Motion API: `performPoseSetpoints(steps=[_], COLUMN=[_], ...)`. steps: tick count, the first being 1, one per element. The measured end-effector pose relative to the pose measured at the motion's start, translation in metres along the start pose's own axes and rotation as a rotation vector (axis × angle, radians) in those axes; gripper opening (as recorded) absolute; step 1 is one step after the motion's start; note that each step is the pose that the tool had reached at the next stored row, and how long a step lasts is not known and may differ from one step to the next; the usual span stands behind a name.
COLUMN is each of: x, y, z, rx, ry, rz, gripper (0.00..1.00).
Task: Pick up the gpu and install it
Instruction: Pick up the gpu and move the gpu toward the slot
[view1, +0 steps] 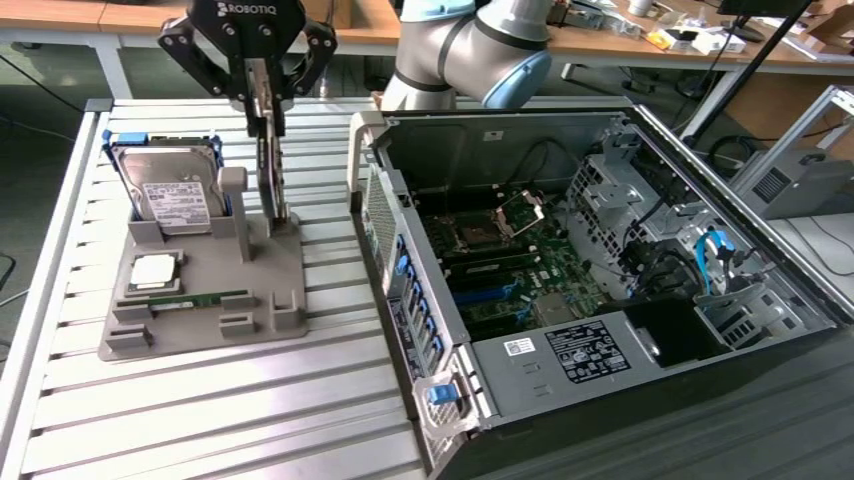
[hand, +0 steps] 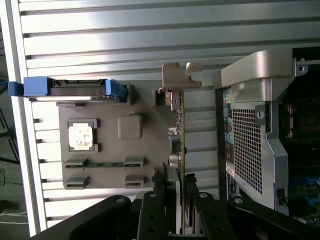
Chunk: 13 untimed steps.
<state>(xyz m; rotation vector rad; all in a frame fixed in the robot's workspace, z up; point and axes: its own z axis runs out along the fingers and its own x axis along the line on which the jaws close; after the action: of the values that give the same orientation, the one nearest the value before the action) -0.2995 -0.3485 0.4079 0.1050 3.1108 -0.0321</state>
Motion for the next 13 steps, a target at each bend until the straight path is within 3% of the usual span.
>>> performPoseSetpoints(steps=[13], x=[-0.0003], y=[-0.0002], z=[-0.0101], rx=[0.0], ry=[-0.0001], rz=[0.0], gripper=[0.27])
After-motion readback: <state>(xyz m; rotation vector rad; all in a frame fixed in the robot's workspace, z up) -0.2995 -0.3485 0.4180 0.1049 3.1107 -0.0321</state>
